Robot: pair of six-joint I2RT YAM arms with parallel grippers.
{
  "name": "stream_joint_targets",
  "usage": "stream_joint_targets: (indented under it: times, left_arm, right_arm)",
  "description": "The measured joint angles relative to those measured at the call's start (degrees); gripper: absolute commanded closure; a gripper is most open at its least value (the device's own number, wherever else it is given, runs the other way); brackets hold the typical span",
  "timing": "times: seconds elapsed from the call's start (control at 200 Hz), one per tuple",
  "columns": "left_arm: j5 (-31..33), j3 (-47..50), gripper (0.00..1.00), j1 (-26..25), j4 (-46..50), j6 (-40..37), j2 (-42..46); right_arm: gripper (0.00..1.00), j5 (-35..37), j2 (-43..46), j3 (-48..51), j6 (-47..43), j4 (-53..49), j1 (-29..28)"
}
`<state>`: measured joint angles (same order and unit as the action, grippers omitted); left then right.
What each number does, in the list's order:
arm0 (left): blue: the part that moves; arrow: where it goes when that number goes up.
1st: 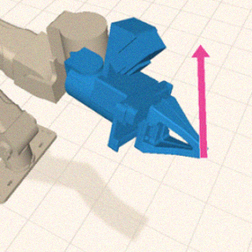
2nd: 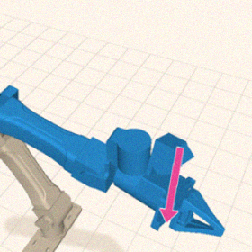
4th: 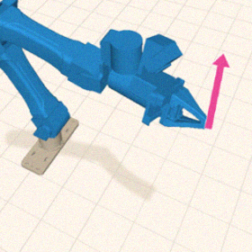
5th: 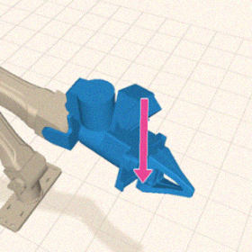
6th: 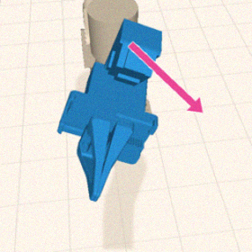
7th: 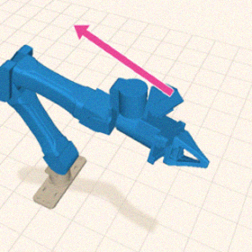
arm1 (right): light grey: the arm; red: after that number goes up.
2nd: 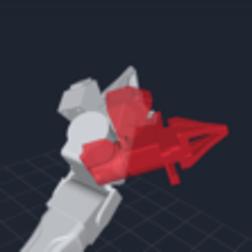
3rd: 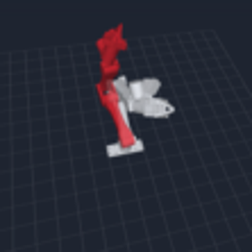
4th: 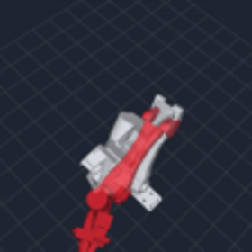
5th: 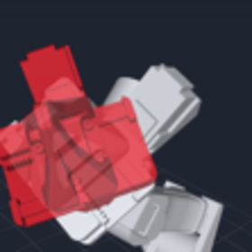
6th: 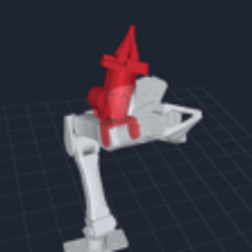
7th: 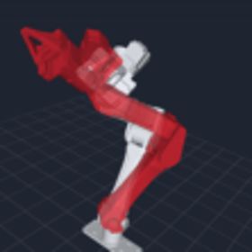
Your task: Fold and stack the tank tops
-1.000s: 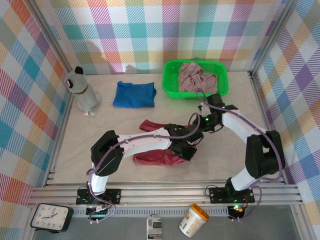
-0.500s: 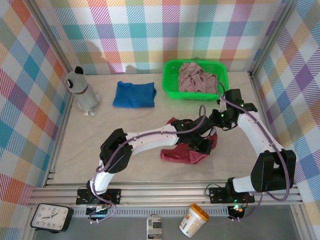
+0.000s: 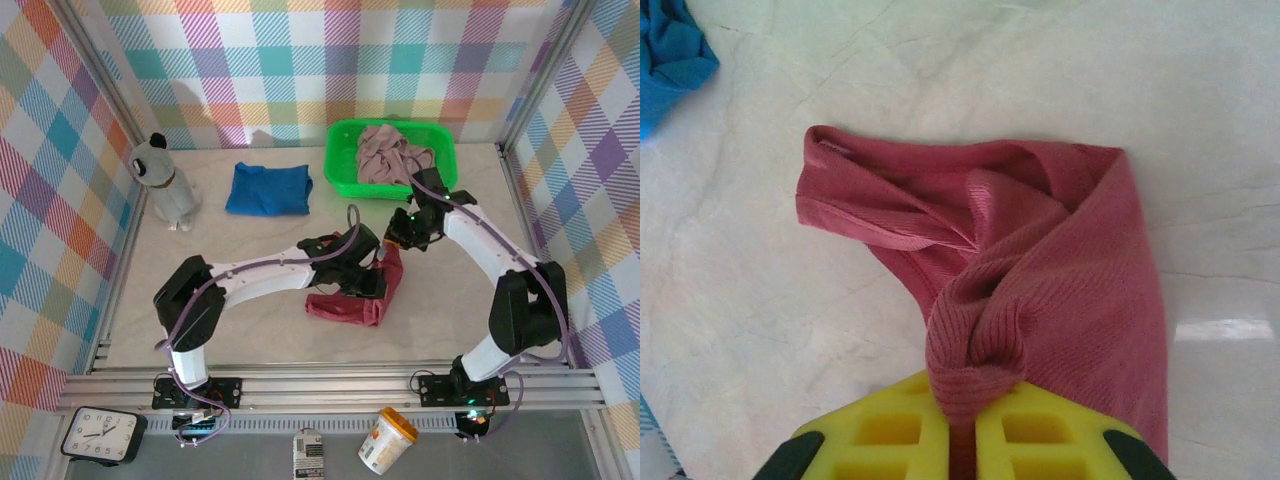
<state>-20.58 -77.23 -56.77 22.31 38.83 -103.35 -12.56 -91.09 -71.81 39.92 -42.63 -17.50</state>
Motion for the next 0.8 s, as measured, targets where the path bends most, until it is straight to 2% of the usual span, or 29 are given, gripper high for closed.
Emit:
stream_joint_targets:
  times: [0.38,0.8]
  left_arm:
    - [-0.42,8.00,0.95,5.51,2.86,0.61,9.42]
    - [0.28,16.20,0.91,13.03,6.14,0.20,16.50]
  right_arm:
    - [0.85,3.82,-9.05,-10.60,10.36,-1.51,-8.17]
    - [0.84,4.74,-22.01,-23.39,14.82,-2.56,-14.84]
